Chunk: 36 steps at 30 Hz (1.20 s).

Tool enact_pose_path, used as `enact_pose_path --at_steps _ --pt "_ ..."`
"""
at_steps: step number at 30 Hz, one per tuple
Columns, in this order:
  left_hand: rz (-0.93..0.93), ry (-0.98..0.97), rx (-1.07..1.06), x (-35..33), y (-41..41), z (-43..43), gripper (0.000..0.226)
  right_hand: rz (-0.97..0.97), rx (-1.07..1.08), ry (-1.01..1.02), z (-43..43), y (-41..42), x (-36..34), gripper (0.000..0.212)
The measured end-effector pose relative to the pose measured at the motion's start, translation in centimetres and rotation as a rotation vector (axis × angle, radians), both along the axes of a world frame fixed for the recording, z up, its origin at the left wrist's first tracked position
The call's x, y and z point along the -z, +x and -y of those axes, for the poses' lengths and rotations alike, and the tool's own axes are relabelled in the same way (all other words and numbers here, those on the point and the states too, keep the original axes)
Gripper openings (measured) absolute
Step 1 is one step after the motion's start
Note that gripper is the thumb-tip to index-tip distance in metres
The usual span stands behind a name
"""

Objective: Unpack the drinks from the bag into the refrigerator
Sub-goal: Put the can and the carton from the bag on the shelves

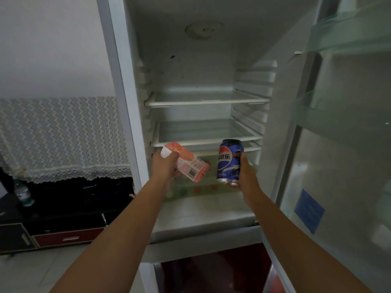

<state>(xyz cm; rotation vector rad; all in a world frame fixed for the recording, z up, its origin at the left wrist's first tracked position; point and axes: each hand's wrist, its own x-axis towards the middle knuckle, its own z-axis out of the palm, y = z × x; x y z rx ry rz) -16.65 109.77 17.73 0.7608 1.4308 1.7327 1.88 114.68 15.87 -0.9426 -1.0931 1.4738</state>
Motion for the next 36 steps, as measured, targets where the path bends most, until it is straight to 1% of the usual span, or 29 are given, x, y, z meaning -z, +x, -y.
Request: enact_pose_path --at_steps 5,7,8,11,14,17,19,24,28,31,36 --pt "0.003 0.074 -0.008 -1.1 -2.1 -4.1 0.039 -0.010 0.029 0.023 -3.6 -1.9 -1.0 0.050" --pt "-0.006 0.095 -0.014 -1.7 -2.7 -5.6 0.037 -0.014 0.021 0.049 -5.0 -2.6 -1.5 0.045" --pt "-0.012 0.101 -0.021 -2.0 -3.0 -6.2 0.036 0.005 0.022 0.082 -5.6 -3.0 -1.7 0.043" --pt "-0.023 0.128 -0.020 -2.6 -3.5 -8.0 0.036 0.158 0.076 0.197 -7.3 -3.8 -1.7 0.040" --pt "-0.023 0.123 -0.003 -2.8 -3.9 -9.6 0.037 0.208 0.137 0.258 -8.6 -4.1 -1.9 0.041" --pt "-0.057 0.140 0.032 -3.1 -4.2 -11.1 0.035 0.201 0.180 0.264 -10.3 -4.2 -2.5 0.047" --pt "-0.054 0.130 0.055 -3.2 -4.3 -12.3 0.038 0.240 0.202 0.266 -11.5 -4.3 -3.0 0.051" --pt "-0.036 0.093 0.090 -3.1 -4.0 -15.0 0.048 0.243 0.175 0.298 -13.9 -3.9 -3.7 0.052" --pt "-0.009 0.099 0.094 -3.4 -3.2 -17.0 0.049 0.239 0.166 0.292 -15.6 -3.4 -3.8 0.055" --pt "-0.028 0.106 0.086 -3.6 -2.7 -18.2 0.047 0.233 0.175 0.301 -16.8 -3.1 -3.9 0.060" --pt "-0.038 0.102 0.090 -3.5 -2.3 -19.5 0.048 0.244 0.189 0.335 -18.4 -2.5 -3.7 0.056"
